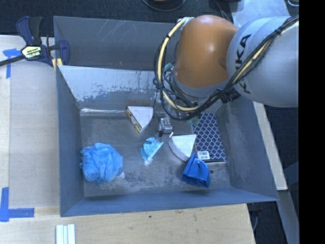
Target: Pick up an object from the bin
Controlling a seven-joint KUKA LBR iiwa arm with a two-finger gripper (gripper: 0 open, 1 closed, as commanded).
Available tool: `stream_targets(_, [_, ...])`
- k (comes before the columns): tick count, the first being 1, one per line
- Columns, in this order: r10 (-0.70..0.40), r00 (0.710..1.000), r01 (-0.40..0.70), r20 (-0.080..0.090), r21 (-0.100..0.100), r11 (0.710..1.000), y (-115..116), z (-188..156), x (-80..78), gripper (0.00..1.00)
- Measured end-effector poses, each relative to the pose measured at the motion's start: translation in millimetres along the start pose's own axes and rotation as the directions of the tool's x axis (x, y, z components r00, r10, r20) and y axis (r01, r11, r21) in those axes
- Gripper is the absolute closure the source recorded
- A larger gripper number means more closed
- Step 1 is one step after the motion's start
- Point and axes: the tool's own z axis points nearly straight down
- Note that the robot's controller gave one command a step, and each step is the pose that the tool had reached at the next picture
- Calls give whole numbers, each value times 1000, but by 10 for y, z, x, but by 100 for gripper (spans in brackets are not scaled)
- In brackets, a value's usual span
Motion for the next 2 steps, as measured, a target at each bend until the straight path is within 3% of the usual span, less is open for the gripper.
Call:
stream_targets(1, [2, 1000, -2, 9, -1, 1000, -4, -48, -17, 0])
stream_targets(2, [-105, 994, 105, 8, 0, 995, -245, 983, -96, 0])
